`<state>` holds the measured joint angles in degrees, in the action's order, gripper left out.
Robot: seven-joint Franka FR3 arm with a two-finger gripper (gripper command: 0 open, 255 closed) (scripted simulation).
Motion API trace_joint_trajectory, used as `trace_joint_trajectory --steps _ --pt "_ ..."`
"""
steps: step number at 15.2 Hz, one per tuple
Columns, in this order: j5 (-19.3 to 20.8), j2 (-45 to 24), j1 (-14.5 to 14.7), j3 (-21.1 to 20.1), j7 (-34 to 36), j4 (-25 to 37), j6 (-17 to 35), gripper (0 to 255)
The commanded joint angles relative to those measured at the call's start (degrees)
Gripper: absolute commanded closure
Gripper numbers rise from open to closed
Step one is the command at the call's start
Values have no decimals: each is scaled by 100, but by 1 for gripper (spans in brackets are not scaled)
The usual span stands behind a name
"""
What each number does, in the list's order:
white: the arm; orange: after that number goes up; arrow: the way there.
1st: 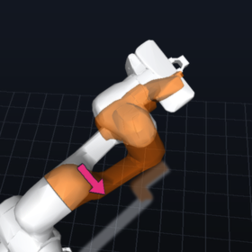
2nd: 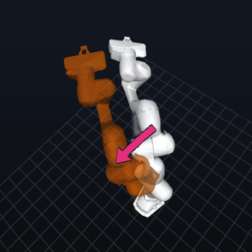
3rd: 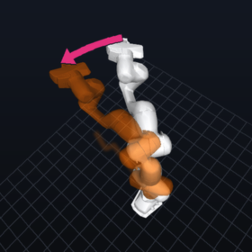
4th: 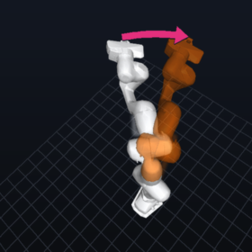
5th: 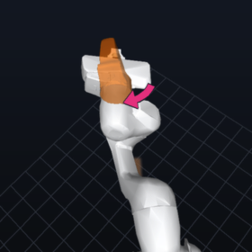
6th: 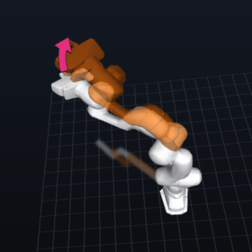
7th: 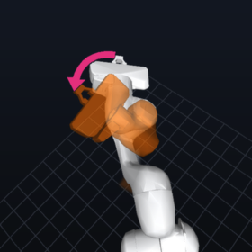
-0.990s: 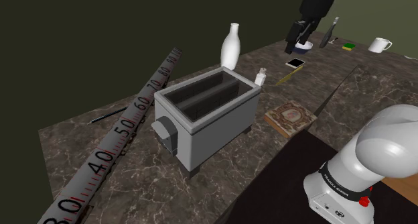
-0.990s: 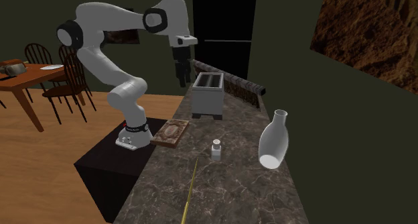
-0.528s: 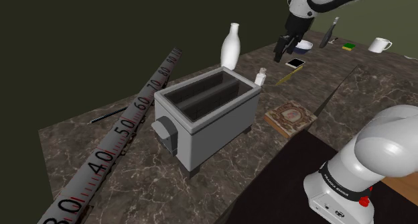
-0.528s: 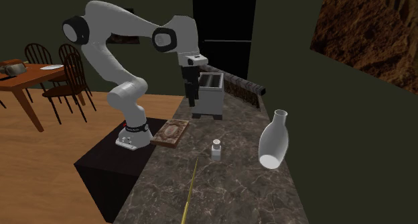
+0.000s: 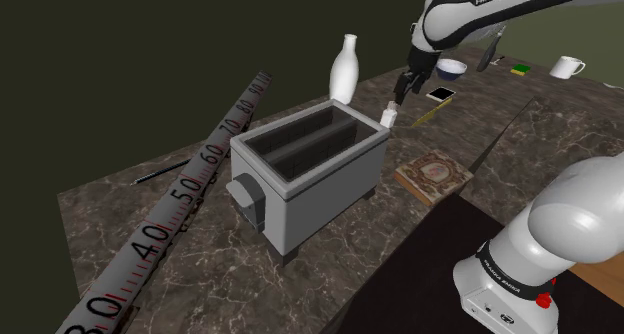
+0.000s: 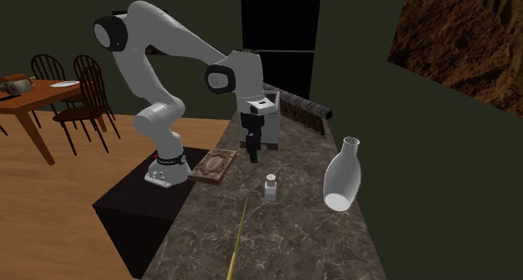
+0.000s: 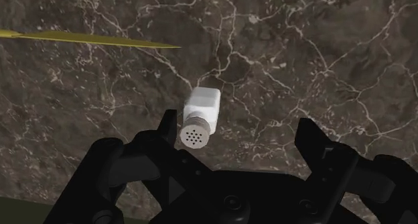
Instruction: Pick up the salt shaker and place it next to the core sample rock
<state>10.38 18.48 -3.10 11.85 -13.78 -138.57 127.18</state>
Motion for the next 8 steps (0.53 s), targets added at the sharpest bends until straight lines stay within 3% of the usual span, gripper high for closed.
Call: trace_joint_trajectory --steps 1,5,8 --pt "-61 -401 1 99 -106 120 289 0" --pt "-285 -1247 -19 292 -413 447 801 0" --pt "-319 -1417 -28 308 -441 380 1038 0"
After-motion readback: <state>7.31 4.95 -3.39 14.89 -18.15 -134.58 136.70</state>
